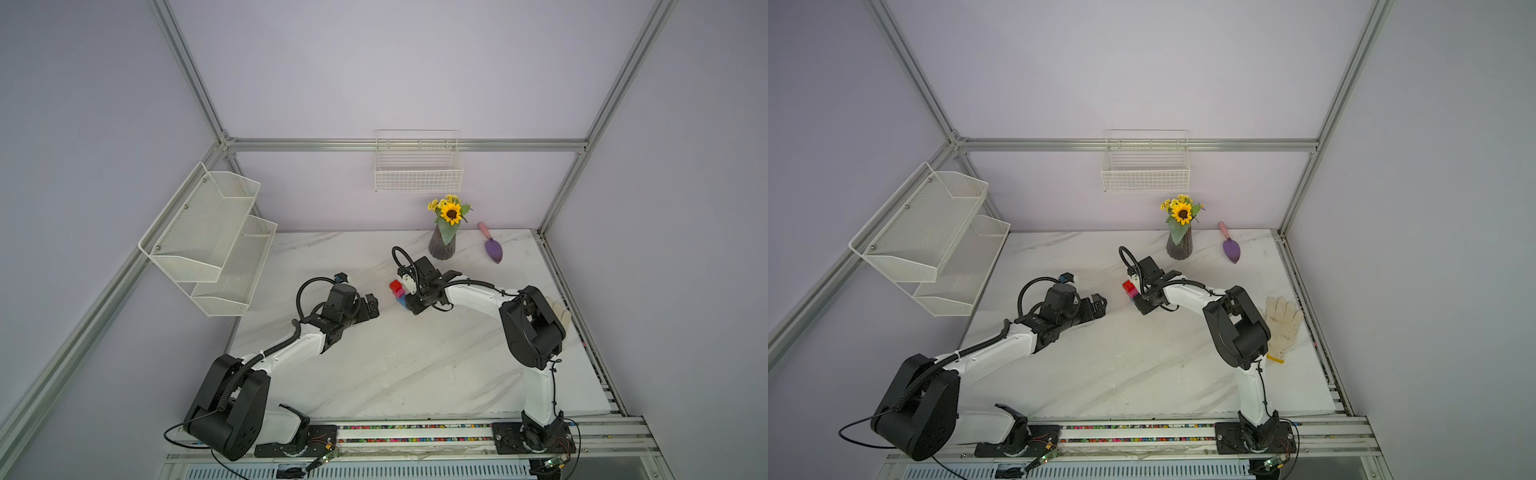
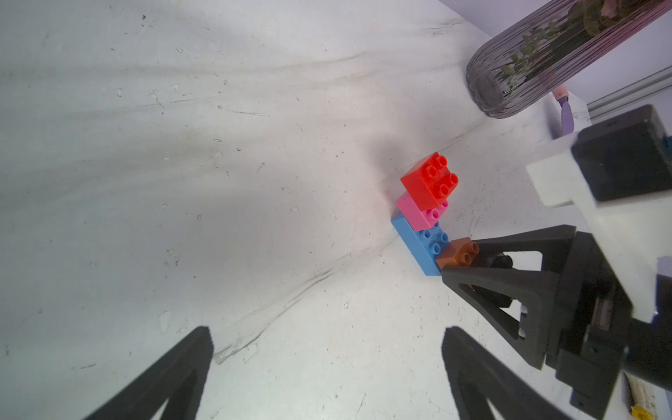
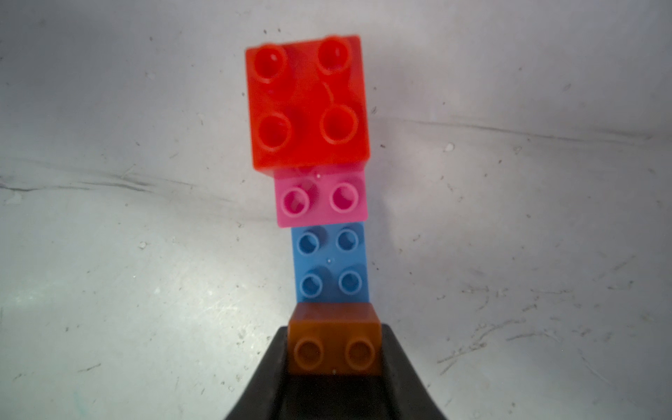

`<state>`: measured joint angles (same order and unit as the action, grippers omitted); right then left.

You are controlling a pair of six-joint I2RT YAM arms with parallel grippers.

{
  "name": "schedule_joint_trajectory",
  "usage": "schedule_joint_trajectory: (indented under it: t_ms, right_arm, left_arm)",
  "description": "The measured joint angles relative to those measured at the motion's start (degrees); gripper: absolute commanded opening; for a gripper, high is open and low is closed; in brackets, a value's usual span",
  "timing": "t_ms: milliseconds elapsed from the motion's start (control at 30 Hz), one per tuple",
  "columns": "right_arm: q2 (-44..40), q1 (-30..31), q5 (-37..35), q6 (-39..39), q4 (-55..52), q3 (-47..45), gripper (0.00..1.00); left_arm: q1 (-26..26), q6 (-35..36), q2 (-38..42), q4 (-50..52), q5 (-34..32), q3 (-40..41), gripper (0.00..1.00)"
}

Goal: Assemble the letter v with lego
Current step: Assemble the lego brick with the lego brick.

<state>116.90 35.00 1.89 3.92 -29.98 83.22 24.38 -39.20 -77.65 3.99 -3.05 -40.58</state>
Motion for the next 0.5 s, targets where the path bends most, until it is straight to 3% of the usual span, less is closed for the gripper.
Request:
schedule_joint_trajectory:
  t_ms: [133,500]
  right_arm:
    - [0.13,0.15,-0.57,-1.16,-1.16,0.5,0.1]
    - [-0.15,0.7,-2.32,-13.27,-1.14,-0.22,0.1]
  left_arm:
    - [0.0,0.0,0.46,0.0,0.02,0.0,1.0]
    - [0.0,0.0,1.51,0.0,-0.15,0.0,1.0]
